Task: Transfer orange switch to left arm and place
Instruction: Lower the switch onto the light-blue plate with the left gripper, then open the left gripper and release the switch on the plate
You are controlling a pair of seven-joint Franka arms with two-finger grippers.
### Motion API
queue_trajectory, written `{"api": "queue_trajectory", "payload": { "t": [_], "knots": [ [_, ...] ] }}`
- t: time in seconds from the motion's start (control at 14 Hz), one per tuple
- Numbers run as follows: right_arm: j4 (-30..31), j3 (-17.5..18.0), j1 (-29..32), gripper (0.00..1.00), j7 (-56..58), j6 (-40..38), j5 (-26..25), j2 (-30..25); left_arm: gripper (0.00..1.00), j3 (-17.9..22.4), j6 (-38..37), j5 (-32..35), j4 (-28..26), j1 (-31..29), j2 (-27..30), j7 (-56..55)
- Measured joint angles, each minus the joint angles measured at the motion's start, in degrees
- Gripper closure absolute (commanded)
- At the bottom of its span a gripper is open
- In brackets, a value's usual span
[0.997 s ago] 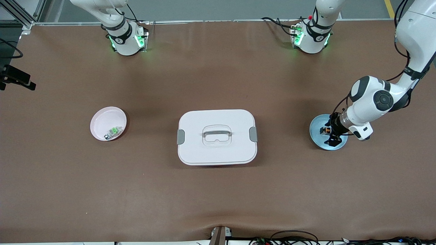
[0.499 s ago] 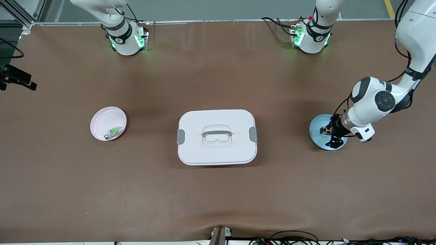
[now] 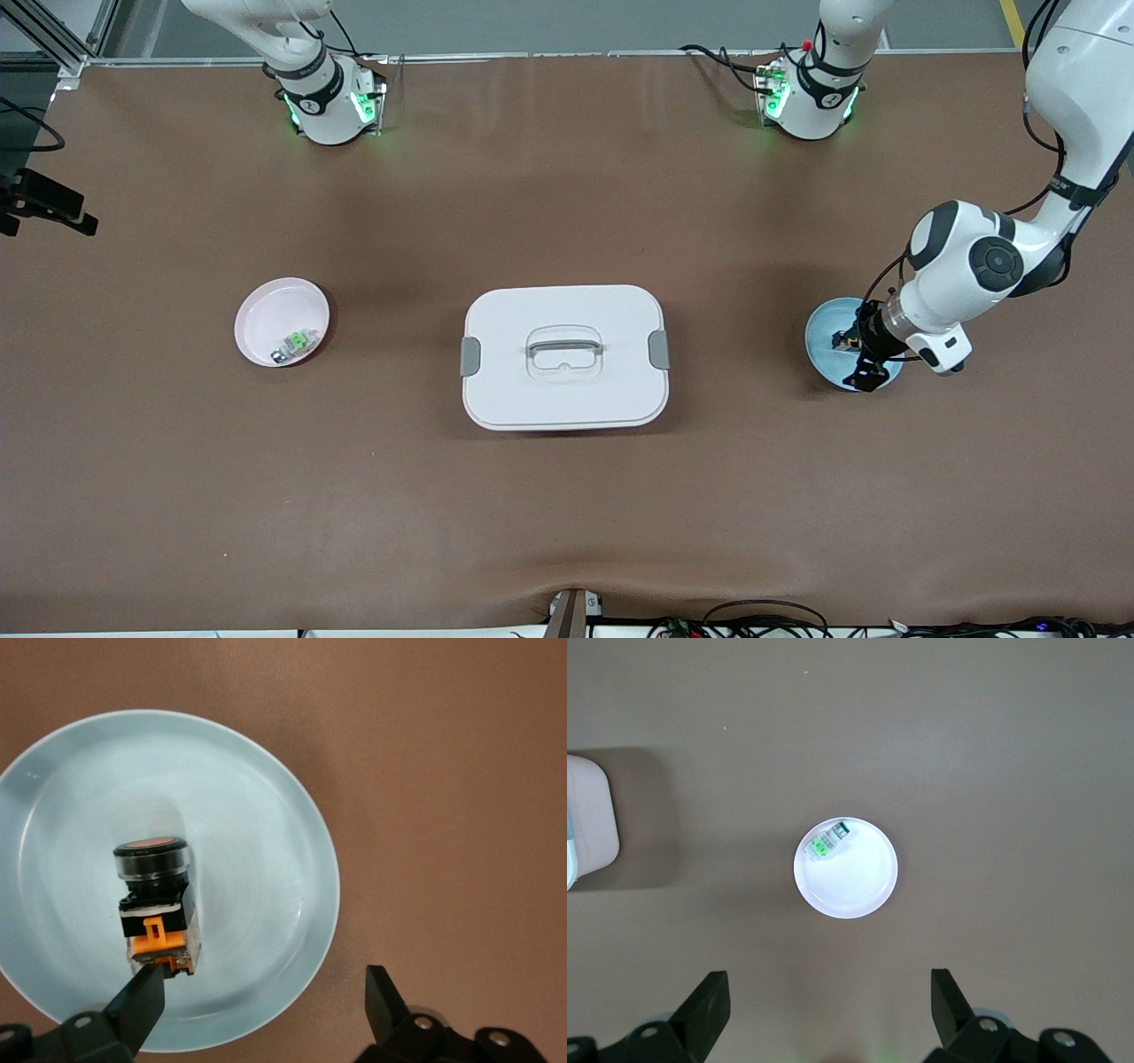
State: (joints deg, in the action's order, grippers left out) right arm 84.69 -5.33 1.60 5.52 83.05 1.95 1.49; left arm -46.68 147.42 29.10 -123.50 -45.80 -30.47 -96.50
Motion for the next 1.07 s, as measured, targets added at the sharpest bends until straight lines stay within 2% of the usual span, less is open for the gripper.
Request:
{"api": "queue_trajectory", "payload": {
  "t": [0.36,0.71,1.07],
  "knots": [
    [0.0,0.0,0.0,0.0,0.0,0.12,0.0,0.0,0.0,0.02,-0.32,-7.18,-1.96,0.12,6.0,17.1],
    [0.0,0.0,0.0,0.0,0.0,0.18,0.0,0.0,0.0,0.06,-0.33,-11.19,-3.92,1.44,11.57,38.08],
    [0.0,0.0,0.0,0.0,0.0,0.2,0.0,0.0,0.0,0.2,-0.33,-14.35,-5.3,1.7,15.81,65.19]
  ]
}}
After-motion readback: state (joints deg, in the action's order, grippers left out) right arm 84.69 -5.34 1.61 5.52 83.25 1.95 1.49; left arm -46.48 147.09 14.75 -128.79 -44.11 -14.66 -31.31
